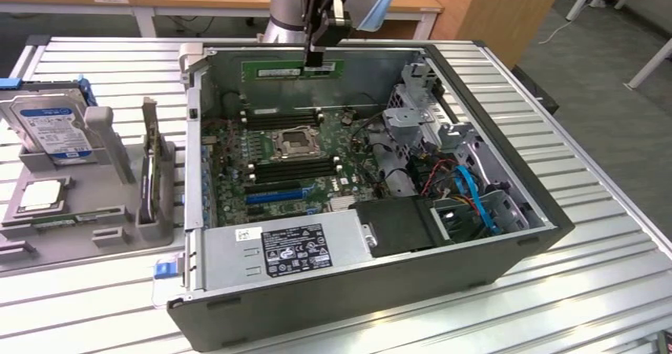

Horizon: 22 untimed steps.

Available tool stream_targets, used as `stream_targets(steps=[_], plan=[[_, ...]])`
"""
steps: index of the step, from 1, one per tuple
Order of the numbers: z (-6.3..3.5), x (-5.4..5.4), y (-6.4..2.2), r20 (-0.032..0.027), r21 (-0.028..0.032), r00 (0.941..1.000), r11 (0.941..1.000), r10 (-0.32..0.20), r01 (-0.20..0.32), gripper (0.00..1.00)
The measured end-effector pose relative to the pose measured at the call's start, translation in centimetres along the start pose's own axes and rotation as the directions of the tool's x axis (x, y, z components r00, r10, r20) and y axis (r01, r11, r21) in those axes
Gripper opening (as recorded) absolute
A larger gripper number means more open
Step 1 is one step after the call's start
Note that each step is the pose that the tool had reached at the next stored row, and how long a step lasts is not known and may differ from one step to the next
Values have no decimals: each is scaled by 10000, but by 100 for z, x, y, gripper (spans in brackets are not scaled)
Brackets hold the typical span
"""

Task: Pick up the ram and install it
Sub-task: 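Pick up the ram and move it above insertion slot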

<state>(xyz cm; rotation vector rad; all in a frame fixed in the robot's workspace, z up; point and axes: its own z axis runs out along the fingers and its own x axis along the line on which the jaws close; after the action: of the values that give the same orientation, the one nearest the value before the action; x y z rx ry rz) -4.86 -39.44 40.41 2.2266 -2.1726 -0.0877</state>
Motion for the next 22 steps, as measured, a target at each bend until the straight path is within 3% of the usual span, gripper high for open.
stream_targets(steps=[6,22], plan=[[17,0,-1,0,-1,10000,10000,0,0,11],[210,4,-13,1,0,10000,10000,0,0,11]])
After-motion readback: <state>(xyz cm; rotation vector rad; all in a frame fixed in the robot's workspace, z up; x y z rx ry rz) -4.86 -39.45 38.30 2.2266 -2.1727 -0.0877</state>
